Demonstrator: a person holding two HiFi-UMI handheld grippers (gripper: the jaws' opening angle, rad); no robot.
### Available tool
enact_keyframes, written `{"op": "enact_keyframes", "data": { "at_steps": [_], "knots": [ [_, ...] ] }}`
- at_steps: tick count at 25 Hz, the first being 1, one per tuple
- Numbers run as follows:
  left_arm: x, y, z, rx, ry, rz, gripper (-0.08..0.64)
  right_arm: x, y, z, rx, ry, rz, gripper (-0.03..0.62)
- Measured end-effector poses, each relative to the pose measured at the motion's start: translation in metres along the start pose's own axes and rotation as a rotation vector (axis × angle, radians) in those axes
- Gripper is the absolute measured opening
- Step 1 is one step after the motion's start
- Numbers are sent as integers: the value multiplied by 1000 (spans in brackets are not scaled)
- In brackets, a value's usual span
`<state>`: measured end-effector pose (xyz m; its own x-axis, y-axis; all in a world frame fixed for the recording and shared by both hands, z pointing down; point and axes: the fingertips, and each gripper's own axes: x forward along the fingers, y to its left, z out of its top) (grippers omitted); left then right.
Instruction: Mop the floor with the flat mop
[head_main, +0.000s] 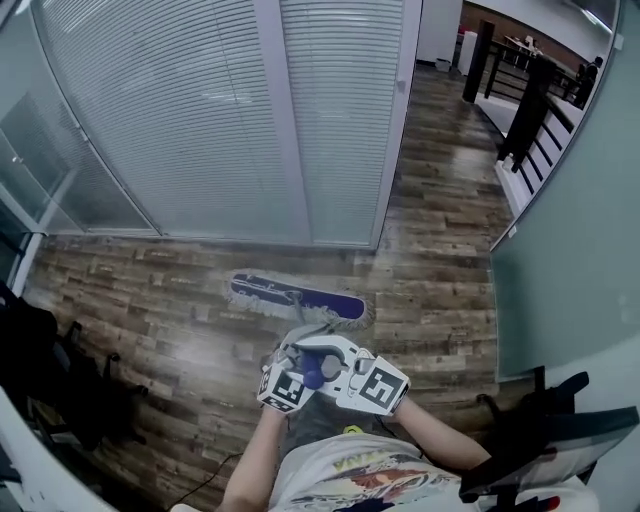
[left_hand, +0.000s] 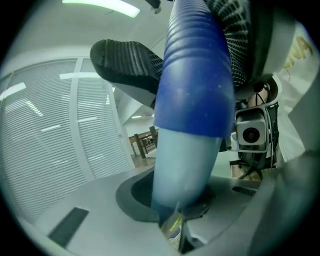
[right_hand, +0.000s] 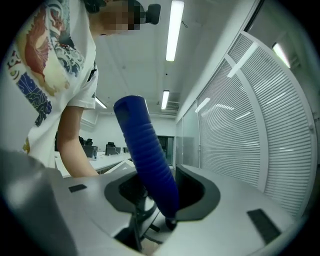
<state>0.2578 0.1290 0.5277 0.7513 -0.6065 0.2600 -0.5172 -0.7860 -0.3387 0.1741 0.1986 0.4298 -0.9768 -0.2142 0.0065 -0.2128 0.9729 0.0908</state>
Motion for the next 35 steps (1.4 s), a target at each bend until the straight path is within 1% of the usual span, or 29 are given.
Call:
{"op": "enact_keyframes", "data": {
  "at_steps": [2,4,8,11,14,16,18,19,21,22,23,26,31,35],
  "knots": [
    [-13,-31,14,-9,-1,17,17,-20,30,7,-4,-7,22,157],
    [-26,-57,25,-19,-1,37,17,-35,59,13,-22,10,54,160],
    [-48,-106,31,-18,20,41,17,-59,110,12,-23,25,103,163],
    [-47,-129,28,1,38,22,18,-74,125,4,-9,22,116,167],
    [-42,-138,19,30,42,-10,18,-78,127,-7,-4,6,122,169],
    [-38,-141,18,43,28,-21,18,-81,125,-13,5,-7,126,187],
    [-36,-139,20,36,3,-15,18,-82,121,-13,23,-31,118,187],
    [-34,-136,20,33,-12,-10,18,-80,116,-8,36,-69,109,187],
    [-29,-130,18,37,-33,-10,18,-76,105,7,70,-179,89,190],
    [-26,-128,17,39,-37,-14,20,-75,101,10,86,-210,83,190],
    [-24,-127,15,39,-39,-22,20,-74,97,9,102,-216,83,193],
    [-17,-112,7,54,-35,-47,20,-64,81,-2,139,-172,88,206],
    [-14,-48,-9,41,-46,-39,20,-14,39,-2,100,-154,126,206],
    [-18,1,-25,45,-38,-76,20,31,8,-9,112,-118,121,209]
  ]
}}
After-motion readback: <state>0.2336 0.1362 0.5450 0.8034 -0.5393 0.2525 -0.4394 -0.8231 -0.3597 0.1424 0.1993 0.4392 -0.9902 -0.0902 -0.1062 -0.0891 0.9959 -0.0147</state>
